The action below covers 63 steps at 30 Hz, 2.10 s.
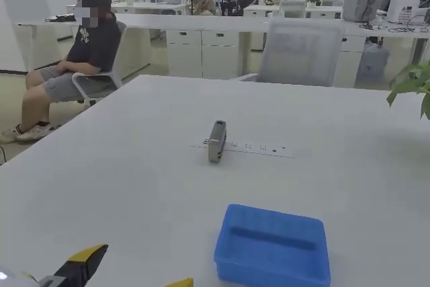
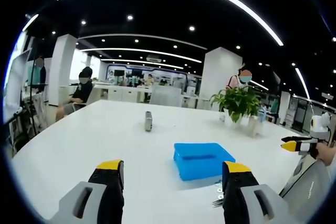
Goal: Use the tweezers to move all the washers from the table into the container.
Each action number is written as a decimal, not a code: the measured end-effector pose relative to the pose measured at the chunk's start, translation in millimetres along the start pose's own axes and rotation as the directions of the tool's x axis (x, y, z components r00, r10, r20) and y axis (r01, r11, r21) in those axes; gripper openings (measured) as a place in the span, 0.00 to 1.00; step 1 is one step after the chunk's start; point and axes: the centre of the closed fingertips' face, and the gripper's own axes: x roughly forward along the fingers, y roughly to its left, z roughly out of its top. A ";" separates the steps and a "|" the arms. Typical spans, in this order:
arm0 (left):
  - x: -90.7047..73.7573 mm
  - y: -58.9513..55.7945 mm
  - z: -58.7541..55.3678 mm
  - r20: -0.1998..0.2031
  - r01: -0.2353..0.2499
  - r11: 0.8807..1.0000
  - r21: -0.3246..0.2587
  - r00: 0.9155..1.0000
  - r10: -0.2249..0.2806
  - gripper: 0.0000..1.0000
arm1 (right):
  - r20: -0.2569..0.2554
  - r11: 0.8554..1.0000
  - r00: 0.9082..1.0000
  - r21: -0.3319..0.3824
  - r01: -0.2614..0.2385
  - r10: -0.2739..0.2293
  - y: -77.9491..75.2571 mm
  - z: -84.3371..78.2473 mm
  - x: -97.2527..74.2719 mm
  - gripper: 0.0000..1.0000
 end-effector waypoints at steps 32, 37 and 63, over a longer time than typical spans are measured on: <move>1.1 -26.3 -20.1 -0.169 0.163 0.987 0.006 0.973 -0.159 0.59 | -0.197 0.963 0.973 -0.213 -0.164 0.122 31.4 -16.9 2.8 0.52; 5.2 -42.8 -33.6 -0.268 0.263 0.965 0.013 0.930 -0.250 0.45 | -0.245 0.938 0.947 -0.224 -0.265 0.209 51.3 -14.7 11.8 0.36; 30.1 -108.1 -112.3 -0.654 0.665 0.733 0.140 0.618 -0.436 0.26 | -0.640 0.642 0.610 -0.230 -0.732 0.467 126.0 -120.9 49.0 0.06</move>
